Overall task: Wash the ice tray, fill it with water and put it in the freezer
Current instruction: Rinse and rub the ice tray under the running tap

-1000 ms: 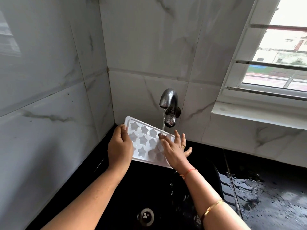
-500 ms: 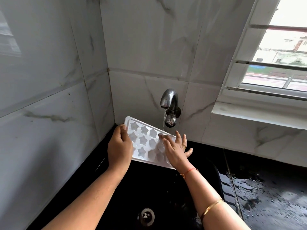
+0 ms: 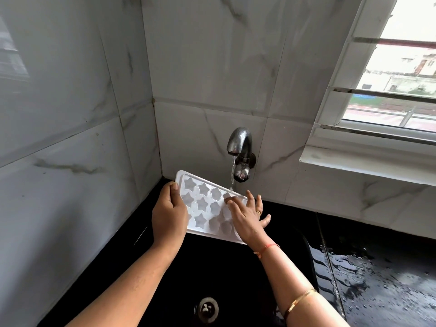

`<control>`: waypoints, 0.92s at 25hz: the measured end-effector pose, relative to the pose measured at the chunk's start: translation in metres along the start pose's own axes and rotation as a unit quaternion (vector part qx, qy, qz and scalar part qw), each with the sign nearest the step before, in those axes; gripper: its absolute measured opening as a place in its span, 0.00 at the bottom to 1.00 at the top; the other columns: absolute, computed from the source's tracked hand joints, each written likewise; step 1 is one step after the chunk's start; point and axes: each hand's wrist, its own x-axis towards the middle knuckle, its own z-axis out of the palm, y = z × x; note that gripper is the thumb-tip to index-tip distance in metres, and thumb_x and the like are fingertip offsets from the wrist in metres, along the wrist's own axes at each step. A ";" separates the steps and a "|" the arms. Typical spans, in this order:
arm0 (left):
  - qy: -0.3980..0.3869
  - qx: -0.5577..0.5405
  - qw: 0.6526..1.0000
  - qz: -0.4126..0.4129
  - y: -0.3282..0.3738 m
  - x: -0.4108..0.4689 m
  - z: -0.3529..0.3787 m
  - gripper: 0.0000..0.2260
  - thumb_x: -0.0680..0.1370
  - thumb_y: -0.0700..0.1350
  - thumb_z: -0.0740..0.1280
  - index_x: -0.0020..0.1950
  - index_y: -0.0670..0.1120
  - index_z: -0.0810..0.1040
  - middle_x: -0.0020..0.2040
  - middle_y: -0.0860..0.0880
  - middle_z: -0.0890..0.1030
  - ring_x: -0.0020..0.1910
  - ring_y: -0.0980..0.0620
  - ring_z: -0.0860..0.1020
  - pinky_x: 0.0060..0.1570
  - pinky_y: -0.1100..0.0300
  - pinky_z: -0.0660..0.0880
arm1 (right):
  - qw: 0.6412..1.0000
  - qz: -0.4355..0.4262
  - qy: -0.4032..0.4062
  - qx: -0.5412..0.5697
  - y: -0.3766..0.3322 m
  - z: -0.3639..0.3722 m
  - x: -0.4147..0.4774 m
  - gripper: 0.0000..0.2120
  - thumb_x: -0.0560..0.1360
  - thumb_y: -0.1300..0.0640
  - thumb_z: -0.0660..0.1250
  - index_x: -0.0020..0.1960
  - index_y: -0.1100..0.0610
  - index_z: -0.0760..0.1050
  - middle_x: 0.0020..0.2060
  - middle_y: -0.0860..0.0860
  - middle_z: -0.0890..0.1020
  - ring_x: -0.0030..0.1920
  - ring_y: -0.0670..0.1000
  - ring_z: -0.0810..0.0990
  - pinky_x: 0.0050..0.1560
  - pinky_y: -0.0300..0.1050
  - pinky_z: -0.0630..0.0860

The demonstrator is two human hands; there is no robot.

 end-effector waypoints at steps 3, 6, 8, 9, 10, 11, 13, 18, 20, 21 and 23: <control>-0.008 0.008 1.000 0.002 0.000 -0.002 0.001 0.14 0.81 0.48 0.52 0.54 0.41 0.74 0.41 0.49 0.75 0.41 0.48 0.71 0.36 0.64 0.59 | 1.000 -0.001 0.000 0.002 -0.003 0.000 -0.001 0.15 0.80 0.48 0.51 0.60 0.43 0.74 0.77 0.49 0.47 0.75 0.49 0.33 0.68 0.66 0.32; -0.010 0.007 1.000 0.007 0.001 -0.002 -0.001 0.15 0.81 0.48 0.52 0.55 0.41 0.74 0.42 0.49 0.75 0.42 0.48 0.71 0.36 0.64 0.60 | 1.000 -0.005 0.000 0.001 -0.002 -0.003 0.003 0.16 0.80 0.46 0.50 0.62 0.39 0.72 0.77 0.47 0.46 0.74 0.49 0.32 0.67 0.66 0.30; -0.003 0.007 1.000 0.004 0.001 0.000 -0.002 0.15 0.81 0.48 0.53 0.55 0.41 0.74 0.42 0.49 0.75 0.42 0.48 0.71 0.38 0.63 0.60 | 1.000 -0.003 -0.001 -0.001 0.001 -0.005 0.005 0.16 0.80 0.46 0.49 0.62 0.37 0.72 0.76 0.46 0.46 0.74 0.49 0.33 0.67 0.65 0.30; 0.000 0.006 1.000 0.000 0.001 0.001 -0.002 0.15 0.81 0.49 0.53 0.55 0.41 0.74 0.42 0.49 0.75 0.42 0.48 0.71 0.39 0.63 0.61 | 1.000 0.000 -0.002 -0.002 0.003 -0.005 0.004 0.16 0.80 0.45 0.49 0.62 0.37 0.71 0.77 0.46 0.46 0.75 0.49 0.33 0.67 0.65 0.30; 0.002 0.005 1.000 -0.002 0.001 0.002 -0.001 0.15 0.81 0.49 0.53 0.55 0.42 0.74 0.43 0.49 0.75 0.42 0.49 0.71 0.40 0.63 0.61 | 1.000 0.002 -0.002 -0.001 0.004 -0.004 0.004 0.16 0.80 0.45 0.50 0.62 0.38 0.71 0.77 0.46 0.46 0.75 0.50 0.33 0.67 0.66 0.30; 0.002 0.004 1.000 -0.001 0.000 0.002 -0.001 0.15 0.81 0.48 0.53 0.55 0.42 0.74 0.43 0.49 0.75 0.42 0.49 0.71 0.39 0.63 0.60 | 1.000 0.002 -0.003 -0.001 0.005 -0.003 0.003 0.16 0.80 0.45 0.50 0.62 0.38 0.71 0.77 0.47 0.46 0.75 0.50 0.33 0.67 0.66 0.31; 0.000 0.004 1.000 0.006 0.000 0.000 0.000 0.14 0.81 0.47 0.53 0.54 0.41 0.75 0.42 0.49 0.75 0.42 0.48 0.71 0.37 0.64 0.59 | 1.000 -0.001 -0.010 -0.001 0.004 -0.001 0.001 0.15 0.79 0.45 0.51 0.61 0.40 0.72 0.77 0.47 0.46 0.74 0.49 0.33 0.67 0.66 0.31; -0.005 0.002 1.000 0.012 0.000 -0.001 -0.001 0.14 0.81 0.47 0.53 0.53 0.41 0.74 0.40 0.48 0.74 0.41 0.48 0.71 0.36 0.64 0.59 | 1.000 0.012 0.001 0.018 0.002 -0.001 0.004 0.16 0.80 0.45 0.50 0.63 0.39 0.72 0.76 0.45 0.47 0.75 0.48 0.34 0.68 0.65 0.32; 0.002 -0.002 1.000 0.010 0.002 0.000 -0.002 0.14 0.81 0.47 0.53 0.55 0.42 0.75 0.42 0.49 0.75 0.42 0.48 0.71 0.37 0.64 0.60 | 1.000 0.016 0.005 0.020 0.002 -0.003 0.004 0.16 0.80 0.45 0.50 0.64 0.40 0.71 0.76 0.45 0.47 0.75 0.48 0.34 0.68 0.65 0.32; 0.003 -0.002 1.000 0.010 0.002 0.000 -0.003 0.14 0.81 0.48 0.53 0.55 0.42 0.75 0.42 0.49 0.75 0.42 0.48 0.71 0.39 0.63 0.61 | 1.000 0.015 0.000 0.021 0.003 -0.003 0.004 0.16 0.80 0.45 0.50 0.63 0.40 0.71 0.76 0.45 0.47 0.75 0.48 0.34 0.68 0.65 0.32; 0.004 -0.001 1.000 0.007 0.002 0.001 -0.004 0.15 0.81 0.48 0.53 0.57 0.42 0.74 0.44 0.49 0.75 0.43 0.49 0.71 0.43 0.62 0.62 | 0.999 0.007 -0.014 0.030 0.003 -0.003 0.002 0.15 0.80 0.45 0.51 0.61 0.39 0.73 0.76 0.45 0.48 0.75 0.48 0.34 0.68 0.65 0.32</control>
